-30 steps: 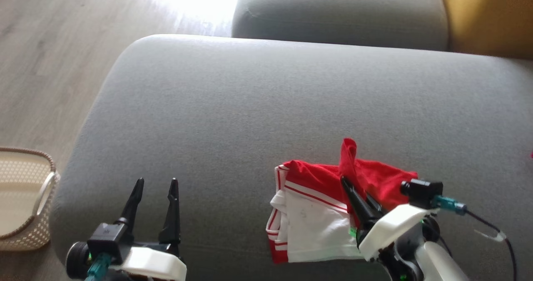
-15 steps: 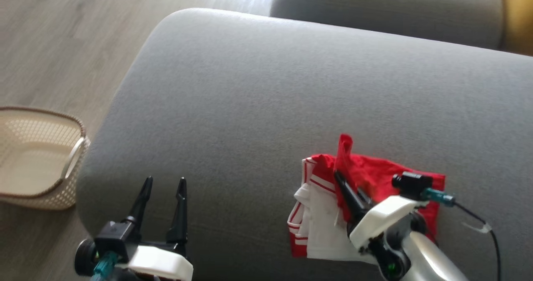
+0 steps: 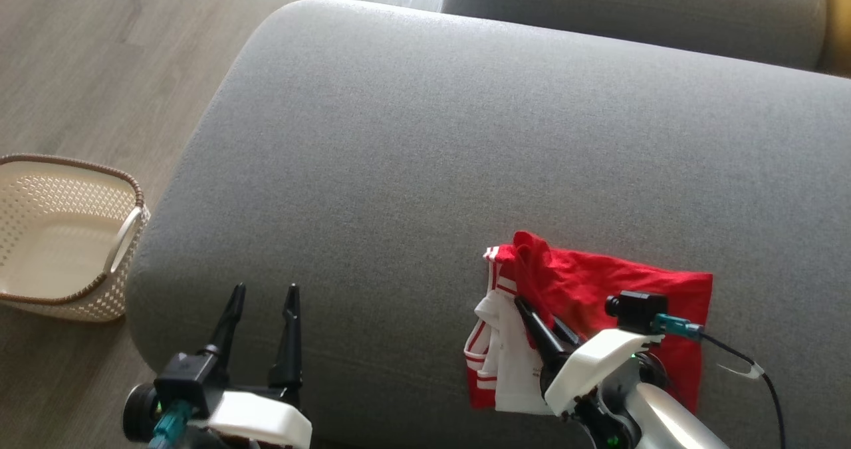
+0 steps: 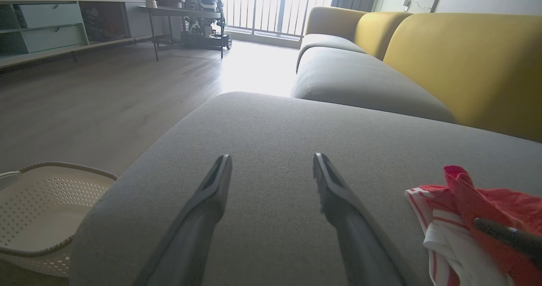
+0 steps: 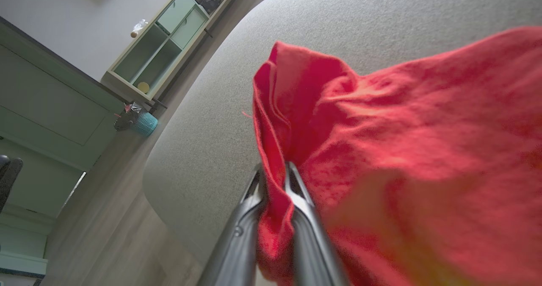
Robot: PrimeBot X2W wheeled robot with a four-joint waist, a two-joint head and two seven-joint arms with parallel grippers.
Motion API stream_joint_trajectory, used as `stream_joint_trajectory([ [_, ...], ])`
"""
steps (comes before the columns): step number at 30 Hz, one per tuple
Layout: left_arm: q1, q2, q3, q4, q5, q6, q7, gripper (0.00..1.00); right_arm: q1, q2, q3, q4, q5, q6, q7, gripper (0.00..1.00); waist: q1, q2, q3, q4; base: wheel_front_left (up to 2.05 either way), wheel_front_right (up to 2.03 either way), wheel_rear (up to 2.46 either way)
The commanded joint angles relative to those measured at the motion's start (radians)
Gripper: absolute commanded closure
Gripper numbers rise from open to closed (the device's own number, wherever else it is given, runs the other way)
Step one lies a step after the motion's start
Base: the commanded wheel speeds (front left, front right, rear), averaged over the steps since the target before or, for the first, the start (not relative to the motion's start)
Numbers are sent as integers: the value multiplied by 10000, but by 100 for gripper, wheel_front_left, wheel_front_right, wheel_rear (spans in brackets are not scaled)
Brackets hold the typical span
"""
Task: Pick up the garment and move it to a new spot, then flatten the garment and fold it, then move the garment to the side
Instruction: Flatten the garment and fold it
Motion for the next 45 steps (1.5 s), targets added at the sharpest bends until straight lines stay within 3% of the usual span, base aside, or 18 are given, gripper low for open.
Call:
stream_joint_trajectory([
  [1, -576, -18, 202, -313, -72, 47, -78, 0, -450, 60, 261, -192, 146, -2, -174, 0, 0, 0, 32, -25, 0, 0, 0],
  [11, -557, -18, 287, -297, -71, 120, -78, 0, -791, 60, 279, -158, 274, -2, -413, 0, 0, 0, 18, -322, 0, 0, 0],
  [22, -660, -18, 631, -384, 7, 76, -78, 0, -1259, 60, -2728, -491, -1876, -2, -572, 0, 0, 0, -132, -1459, 0, 0, 0],
  [28, -821, -18, 716, -453, -20, 64, -78, 0, -899, 37, -5221, -2001, -4955, -2, -69, 0, 0, 0, -78, -2235, 0, 0, 0],
  [31, -935, -18, 789, -494, -82, 88, -78, 0, -459, 48, -5899, -3282, -6114, -2, 291, 0, 0, 0, -10, -2621, 0, 0, 0],
  [36, -1129, -18, 901, -526, -115, 70, -78, 0, 446, 56, -6152, -4890, -6978, -2, 394, 0, 0, 0, 168, -3157, 0, 0, 0],
  [45, -1232, -18, 942, -384, -145, 48, -78, 0, 1704, 59, -6187, -5699, -7613, -2, -451, 0, 0, 0, 221, -3651, 0, 0, 0],
])
